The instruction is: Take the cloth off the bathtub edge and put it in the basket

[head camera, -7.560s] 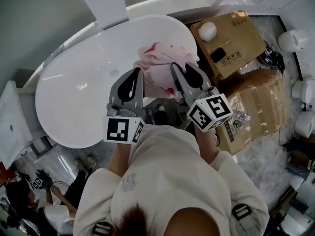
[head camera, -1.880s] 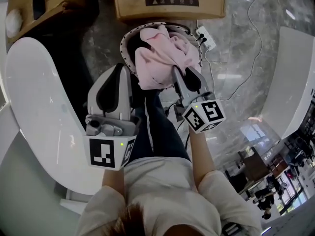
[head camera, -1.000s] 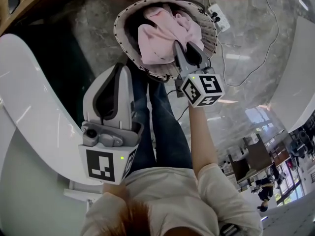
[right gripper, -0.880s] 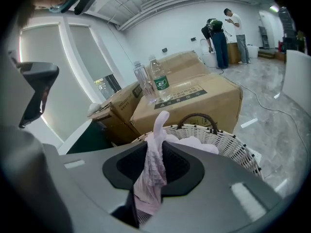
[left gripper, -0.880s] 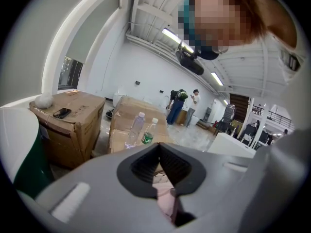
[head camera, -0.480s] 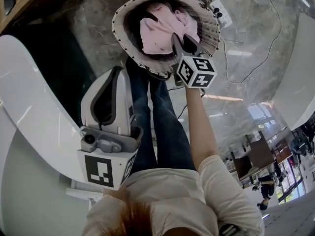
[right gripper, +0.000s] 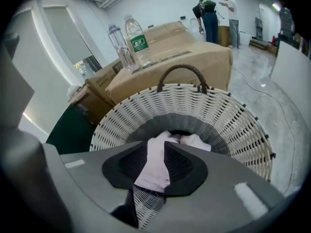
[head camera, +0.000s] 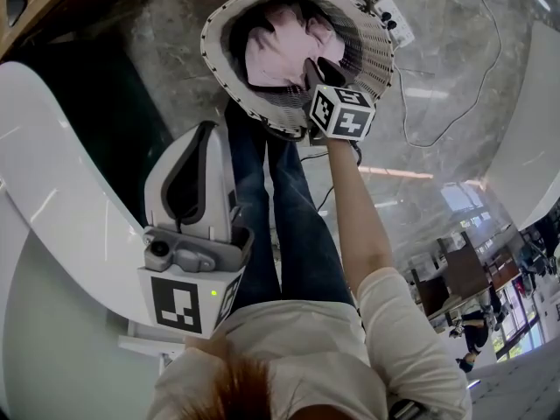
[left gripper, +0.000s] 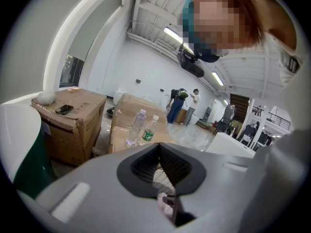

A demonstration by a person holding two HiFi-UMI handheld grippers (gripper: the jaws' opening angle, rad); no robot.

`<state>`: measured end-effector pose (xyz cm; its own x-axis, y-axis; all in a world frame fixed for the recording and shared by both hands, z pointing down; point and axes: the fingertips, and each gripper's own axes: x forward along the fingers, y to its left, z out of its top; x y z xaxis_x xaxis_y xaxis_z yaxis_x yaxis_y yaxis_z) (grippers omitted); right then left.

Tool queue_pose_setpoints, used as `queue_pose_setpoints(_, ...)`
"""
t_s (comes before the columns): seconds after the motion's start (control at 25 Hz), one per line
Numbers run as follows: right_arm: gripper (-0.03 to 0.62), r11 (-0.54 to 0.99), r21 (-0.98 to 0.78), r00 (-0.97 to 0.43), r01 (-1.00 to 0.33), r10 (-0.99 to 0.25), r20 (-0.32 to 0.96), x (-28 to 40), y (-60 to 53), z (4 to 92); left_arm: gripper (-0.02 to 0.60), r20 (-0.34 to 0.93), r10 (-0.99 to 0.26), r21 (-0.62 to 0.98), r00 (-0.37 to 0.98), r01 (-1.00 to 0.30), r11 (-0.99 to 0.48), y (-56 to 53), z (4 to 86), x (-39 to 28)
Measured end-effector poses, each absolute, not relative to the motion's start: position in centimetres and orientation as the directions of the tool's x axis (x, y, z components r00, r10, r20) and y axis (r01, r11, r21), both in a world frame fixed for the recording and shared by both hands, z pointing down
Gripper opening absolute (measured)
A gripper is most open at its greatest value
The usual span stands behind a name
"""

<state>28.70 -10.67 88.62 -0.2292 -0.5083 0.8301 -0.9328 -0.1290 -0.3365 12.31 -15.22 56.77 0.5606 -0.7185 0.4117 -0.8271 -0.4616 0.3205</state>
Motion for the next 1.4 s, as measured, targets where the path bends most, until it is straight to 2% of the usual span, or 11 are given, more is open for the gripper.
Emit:
queue_pose_setpoints(0.72, 0.086, -0.094, -0.324, -0.226, -0.942, -0.537, 0.813, 27.8, -11.7, 86.6, 0.049, 0.392, -0.724, 0.332, 0.567, -0.822, -0.463, -14.9, 56.1, 12.1)
queue_pose_setpoints(0.8, 0.048, -0.09, -0.311, -0.216, -0.946, -0.538, 0.815, 28.0, -11.7, 86.4, 0.049, 0.391, -0.724, 0.333, 0.568, -0.821, -0.463, -14.9, 55.9, 12.2)
queue_pose_setpoints(1.0, 0.0, -0.093, -0.282, -0.188, -0.955, -0.549, 0.815, 28.6, -12.0, 85.8, 0.049, 0.386, -0.727, 0.333, 0.568, -0.82, -0.465, -14.9, 55.6, 12.2)
queue_pose_setpoints(1.4, -0.002, -0.086, -0.265, -0.17, -0.96, -0.573, 0.802, 29.4, -12.5, 84.4, 0.049, 0.366, -0.739, 0.327, 0.565, -0.822, -0.466, -15.3, 54.6, 12.4)
